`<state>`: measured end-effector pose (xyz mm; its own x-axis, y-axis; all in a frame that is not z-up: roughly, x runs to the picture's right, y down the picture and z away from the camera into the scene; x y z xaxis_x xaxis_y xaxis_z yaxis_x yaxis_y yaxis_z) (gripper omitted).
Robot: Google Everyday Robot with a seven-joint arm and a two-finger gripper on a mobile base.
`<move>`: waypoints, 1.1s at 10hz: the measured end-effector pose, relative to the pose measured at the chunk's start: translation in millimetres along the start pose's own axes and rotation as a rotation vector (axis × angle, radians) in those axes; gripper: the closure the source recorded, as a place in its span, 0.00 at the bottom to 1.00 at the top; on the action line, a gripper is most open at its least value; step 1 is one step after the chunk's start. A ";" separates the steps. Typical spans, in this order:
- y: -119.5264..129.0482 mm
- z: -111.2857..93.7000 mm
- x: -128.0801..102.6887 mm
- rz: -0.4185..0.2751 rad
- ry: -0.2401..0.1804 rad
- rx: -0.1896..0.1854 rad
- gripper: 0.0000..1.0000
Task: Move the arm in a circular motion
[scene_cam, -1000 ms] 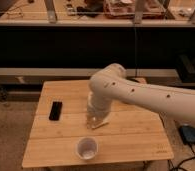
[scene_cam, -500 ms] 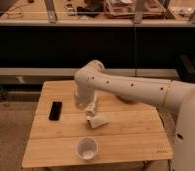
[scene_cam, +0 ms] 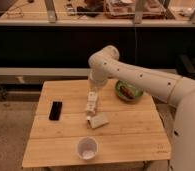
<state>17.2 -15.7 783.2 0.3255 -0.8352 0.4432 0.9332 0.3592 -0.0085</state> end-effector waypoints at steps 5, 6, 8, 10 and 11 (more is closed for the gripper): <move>119.0 -90.0 -41.7 0.168 0.077 -0.151 0.91; 126.0 -97.8 -60.6 0.178 0.069 -0.166 0.91; 114.8 -103.1 -114.8 0.162 0.019 -0.166 0.91; 74.6 -94.5 -158.6 0.110 -0.049 -0.111 0.91; 43.4 -85.2 -182.3 0.077 -0.100 -0.058 0.91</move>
<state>11.3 116.6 625.6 0.3822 -0.7597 0.5262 0.9143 0.3935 -0.0960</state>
